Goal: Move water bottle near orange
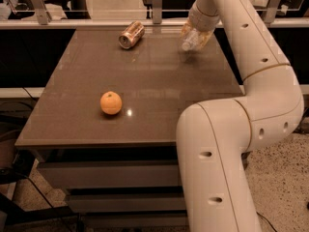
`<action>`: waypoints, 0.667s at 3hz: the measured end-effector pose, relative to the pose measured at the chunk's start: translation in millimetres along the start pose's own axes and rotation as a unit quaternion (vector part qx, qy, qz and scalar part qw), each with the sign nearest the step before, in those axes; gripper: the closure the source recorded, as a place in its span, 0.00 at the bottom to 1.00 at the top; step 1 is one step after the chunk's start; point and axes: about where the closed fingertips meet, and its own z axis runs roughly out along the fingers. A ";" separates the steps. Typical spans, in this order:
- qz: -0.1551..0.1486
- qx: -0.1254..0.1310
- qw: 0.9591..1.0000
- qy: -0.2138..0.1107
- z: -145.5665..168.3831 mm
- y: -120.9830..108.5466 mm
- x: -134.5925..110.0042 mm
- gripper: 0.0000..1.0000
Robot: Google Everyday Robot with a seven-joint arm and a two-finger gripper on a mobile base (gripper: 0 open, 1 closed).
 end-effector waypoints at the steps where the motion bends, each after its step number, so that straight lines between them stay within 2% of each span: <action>1: 0.018 -0.013 1.000 0.014 -33.1 0.6 -1.5 1.00; 2: 0.052 -0.012 0.999 0.003 -72.9 13.3 -11.4 1.00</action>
Offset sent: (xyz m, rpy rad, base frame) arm -0.1553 -0.0179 0.0764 0.0569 0.1230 -0.1763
